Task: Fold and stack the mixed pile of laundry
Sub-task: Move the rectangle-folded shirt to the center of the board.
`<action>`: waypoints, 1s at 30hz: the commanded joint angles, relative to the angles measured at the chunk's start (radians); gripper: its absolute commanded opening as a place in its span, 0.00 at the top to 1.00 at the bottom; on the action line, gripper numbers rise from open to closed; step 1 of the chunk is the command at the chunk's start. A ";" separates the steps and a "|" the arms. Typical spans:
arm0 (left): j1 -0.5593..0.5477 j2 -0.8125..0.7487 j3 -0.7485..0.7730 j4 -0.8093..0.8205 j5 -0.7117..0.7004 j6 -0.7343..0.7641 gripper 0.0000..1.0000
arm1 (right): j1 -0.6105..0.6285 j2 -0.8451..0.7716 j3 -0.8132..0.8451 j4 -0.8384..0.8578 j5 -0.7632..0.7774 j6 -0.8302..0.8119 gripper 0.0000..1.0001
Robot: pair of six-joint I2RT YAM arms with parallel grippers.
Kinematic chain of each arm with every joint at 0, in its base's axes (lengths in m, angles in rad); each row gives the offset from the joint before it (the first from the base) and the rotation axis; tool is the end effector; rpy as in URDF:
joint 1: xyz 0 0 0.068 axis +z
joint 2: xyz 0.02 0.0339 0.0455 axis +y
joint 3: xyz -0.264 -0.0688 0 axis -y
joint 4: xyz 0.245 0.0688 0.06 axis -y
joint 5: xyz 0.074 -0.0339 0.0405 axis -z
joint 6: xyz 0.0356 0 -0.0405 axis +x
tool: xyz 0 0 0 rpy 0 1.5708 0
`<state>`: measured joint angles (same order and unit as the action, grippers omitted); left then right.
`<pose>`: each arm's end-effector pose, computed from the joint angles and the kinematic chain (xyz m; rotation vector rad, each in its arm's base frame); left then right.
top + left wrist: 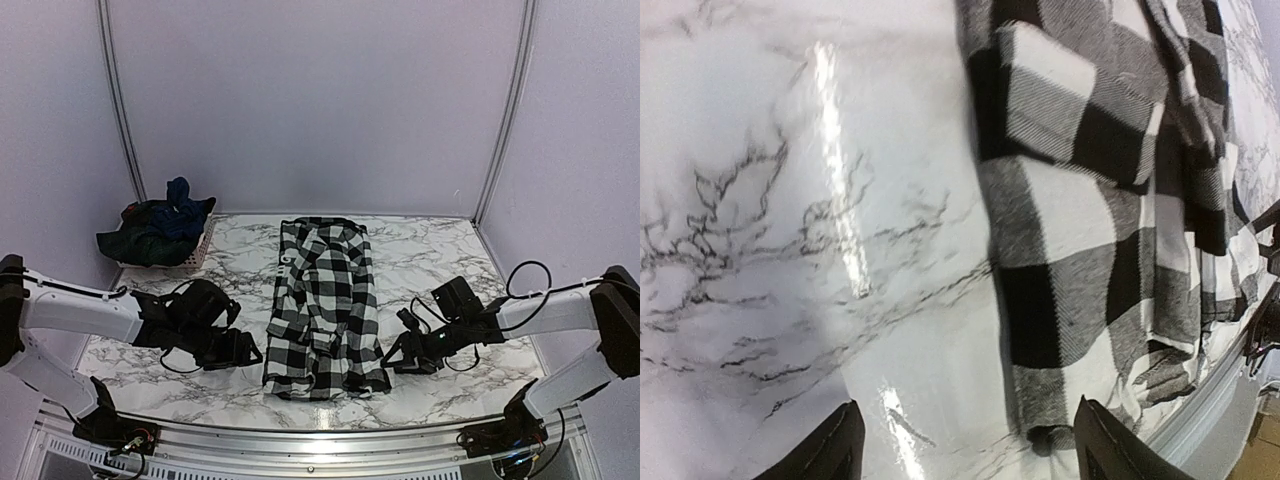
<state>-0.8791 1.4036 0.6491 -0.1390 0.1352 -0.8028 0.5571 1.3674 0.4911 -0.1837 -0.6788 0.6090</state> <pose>0.1648 -0.2065 0.1646 0.1654 2.6643 -0.8210 0.1743 0.1349 0.1335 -0.1872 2.8335 1.2399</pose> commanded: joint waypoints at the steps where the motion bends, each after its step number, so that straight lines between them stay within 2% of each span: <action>1: -0.001 -0.011 -0.051 0.205 0.092 -0.163 0.29 | 0.014 0.069 -0.016 0.132 -0.039 0.051 0.40; 5: -0.012 0.051 -0.106 0.337 0.138 -0.210 0.33 | 0.040 0.127 -0.017 0.205 -0.060 0.066 0.44; 9: -0.036 0.133 -0.093 0.389 0.160 -0.209 0.44 | 0.058 0.154 -0.047 0.238 -0.074 0.076 0.52; 14: -0.090 0.174 -0.101 0.446 0.170 -0.255 0.64 | 0.082 0.164 -0.106 0.299 -0.106 0.104 0.69; 21: -0.180 0.154 -0.141 0.487 0.144 -0.327 0.83 | 0.114 0.105 -0.146 0.349 -0.140 0.153 0.96; 23: -0.198 0.129 -0.152 0.488 0.137 -0.343 0.86 | 0.125 0.067 -0.146 0.331 -0.144 0.159 1.00; 24: -0.206 0.114 -0.162 0.488 0.134 -0.358 0.85 | 0.130 0.046 -0.147 0.314 -0.145 0.161 1.00; 25: -0.214 0.101 -0.172 0.488 0.132 -0.371 0.77 | 0.133 0.023 -0.151 0.300 -0.145 0.163 1.00; 26: -0.221 0.090 -0.185 0.487 0.130 -0.384 0.61 | 0.134 0.001 -0.158 0.291 -0.145 0.167 1.00; 27: -0.228 0.085 -0.195 0.487 0.128 -0.394 0.51 | 0.135 -0.026 -0.167 0.285 -0.144 0.170 1.00; 28: -0.234 0.084 -0.203 0.488 0.120 -0.403 0.48 | 0.134 -0.036 -0.178 0.280 -0.141 0.170 0.99; 30: -0.249 0.097 -0.209 0.489 0.107 -0.417 0.46 | 0.136 -0.031 -0.191 0.272 -0.130 0.165 0.79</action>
<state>-1.1015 1.4975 0.4751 0.3599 0.2710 -1.1721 0.6807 1.3579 0.3225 0.1295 -0.8249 0.7670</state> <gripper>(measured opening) 0.524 0.079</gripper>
